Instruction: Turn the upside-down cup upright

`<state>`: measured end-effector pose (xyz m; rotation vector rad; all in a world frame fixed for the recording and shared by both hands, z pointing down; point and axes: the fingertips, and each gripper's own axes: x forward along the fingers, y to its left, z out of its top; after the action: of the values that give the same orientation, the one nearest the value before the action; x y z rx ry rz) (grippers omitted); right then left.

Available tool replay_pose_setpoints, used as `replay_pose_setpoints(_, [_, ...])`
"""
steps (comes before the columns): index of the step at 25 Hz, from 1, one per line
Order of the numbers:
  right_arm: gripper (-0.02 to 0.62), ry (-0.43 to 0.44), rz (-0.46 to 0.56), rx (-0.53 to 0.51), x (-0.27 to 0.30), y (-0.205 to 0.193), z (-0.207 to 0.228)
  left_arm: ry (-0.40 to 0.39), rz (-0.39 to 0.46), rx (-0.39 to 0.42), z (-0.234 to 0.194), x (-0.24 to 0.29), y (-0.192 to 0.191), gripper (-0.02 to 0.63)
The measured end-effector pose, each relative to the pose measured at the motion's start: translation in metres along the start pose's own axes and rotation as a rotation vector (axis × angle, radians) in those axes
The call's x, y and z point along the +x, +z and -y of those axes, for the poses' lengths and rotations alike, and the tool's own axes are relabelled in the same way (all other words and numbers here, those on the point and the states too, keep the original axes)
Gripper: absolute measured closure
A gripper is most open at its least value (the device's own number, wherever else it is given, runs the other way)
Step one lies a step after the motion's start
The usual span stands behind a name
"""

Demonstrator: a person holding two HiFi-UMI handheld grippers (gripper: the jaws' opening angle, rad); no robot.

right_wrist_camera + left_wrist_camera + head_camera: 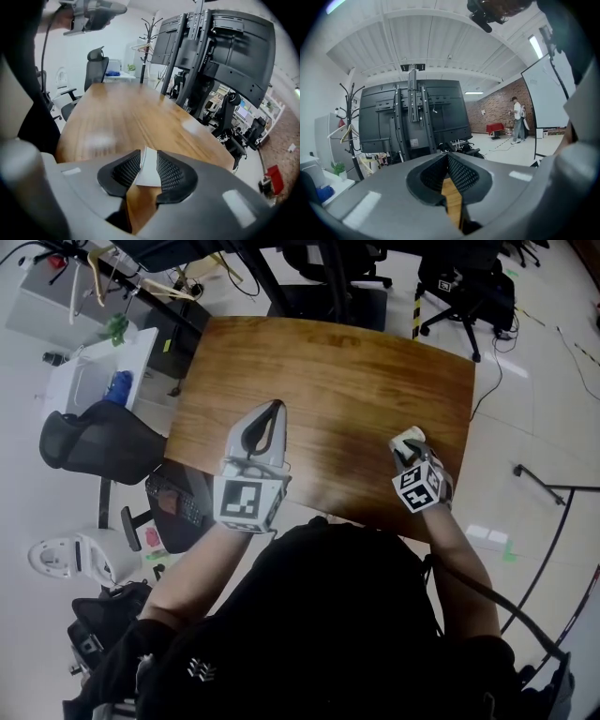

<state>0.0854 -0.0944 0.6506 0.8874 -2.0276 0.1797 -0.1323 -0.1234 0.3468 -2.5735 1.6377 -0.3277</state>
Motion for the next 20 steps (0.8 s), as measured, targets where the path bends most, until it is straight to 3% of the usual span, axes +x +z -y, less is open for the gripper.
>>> replay_pose_setpoints(11, [0.486, -0.079, -0.030, -0.044, 0.001, -0.004, 0.001, 0.003, -0.009, -0.025, -0.003, -0.005, -0.007, 0.606])
replay_pose_setpoints(20, [0.534, -0.140, -0.005, -0.031, -0.011, 0.003, 0.008, -0.008, -0.003, -0.027, -0.006, -0.004, -0.007, 0.606])
